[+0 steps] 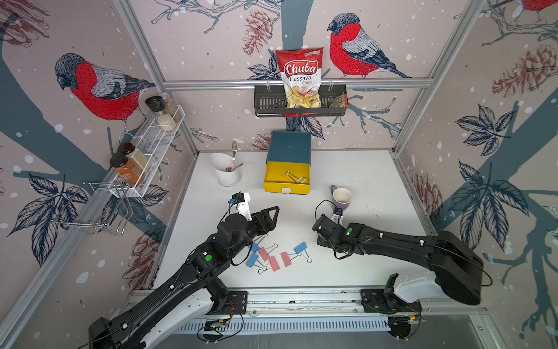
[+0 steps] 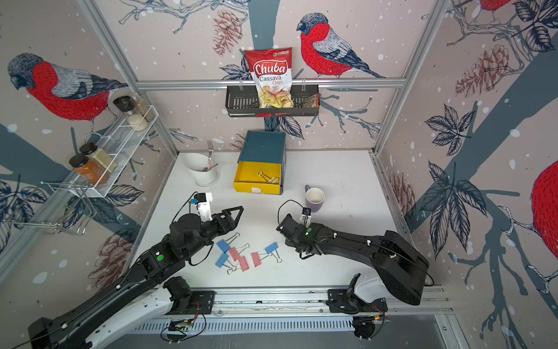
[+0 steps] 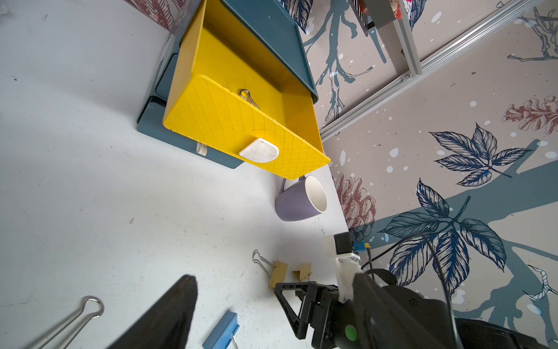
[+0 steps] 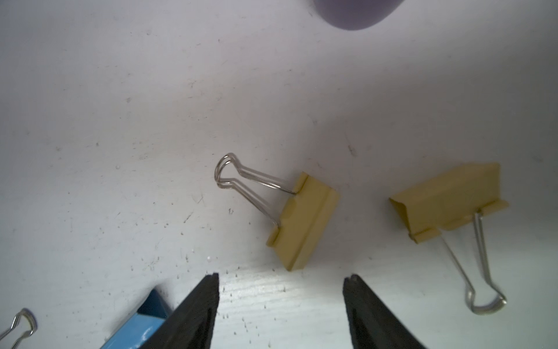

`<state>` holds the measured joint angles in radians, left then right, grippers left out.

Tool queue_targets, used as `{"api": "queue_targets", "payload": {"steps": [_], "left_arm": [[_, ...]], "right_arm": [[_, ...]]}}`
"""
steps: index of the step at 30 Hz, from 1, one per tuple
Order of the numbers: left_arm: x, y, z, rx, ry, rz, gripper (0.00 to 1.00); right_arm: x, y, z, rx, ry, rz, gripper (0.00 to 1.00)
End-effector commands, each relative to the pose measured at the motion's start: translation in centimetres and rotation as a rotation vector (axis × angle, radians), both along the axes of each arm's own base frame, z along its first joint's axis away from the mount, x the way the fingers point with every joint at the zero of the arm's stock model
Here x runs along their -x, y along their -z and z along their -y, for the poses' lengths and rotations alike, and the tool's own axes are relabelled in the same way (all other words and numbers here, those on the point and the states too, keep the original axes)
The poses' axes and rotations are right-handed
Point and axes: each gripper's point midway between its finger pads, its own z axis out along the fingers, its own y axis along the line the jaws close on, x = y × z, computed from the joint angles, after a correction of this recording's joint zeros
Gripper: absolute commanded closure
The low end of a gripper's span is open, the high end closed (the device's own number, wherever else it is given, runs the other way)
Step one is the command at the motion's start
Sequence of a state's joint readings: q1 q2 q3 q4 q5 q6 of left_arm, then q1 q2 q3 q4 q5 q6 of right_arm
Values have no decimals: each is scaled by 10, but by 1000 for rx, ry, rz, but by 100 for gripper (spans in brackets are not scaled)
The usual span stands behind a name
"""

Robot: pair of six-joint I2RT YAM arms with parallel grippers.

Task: Put the binder clips in the drawer according to color
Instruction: Pick up the binder clip at the center of the board.

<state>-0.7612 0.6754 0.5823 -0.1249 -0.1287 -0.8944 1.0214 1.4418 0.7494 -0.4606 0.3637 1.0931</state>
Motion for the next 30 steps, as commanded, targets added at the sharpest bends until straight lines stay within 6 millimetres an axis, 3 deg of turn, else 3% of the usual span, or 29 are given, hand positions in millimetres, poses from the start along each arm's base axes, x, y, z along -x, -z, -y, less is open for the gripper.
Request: {"api": "queue_targets", "payload": {"steps": [1, 19, 30], "left_arm": [[0, -4, -3, 11, -16, 1, 15], [0, -9, -6, 22, -27, 11, 16], [-1, -10, -5, 27, -26, 14, 16]], "right_arm": [[-3, 5, -5, -31, 62, 2, 30], [-8, 35, 14, 112, 101, -4, 38], [-4, 37, 16, 144, 96, -6, 54]]}}
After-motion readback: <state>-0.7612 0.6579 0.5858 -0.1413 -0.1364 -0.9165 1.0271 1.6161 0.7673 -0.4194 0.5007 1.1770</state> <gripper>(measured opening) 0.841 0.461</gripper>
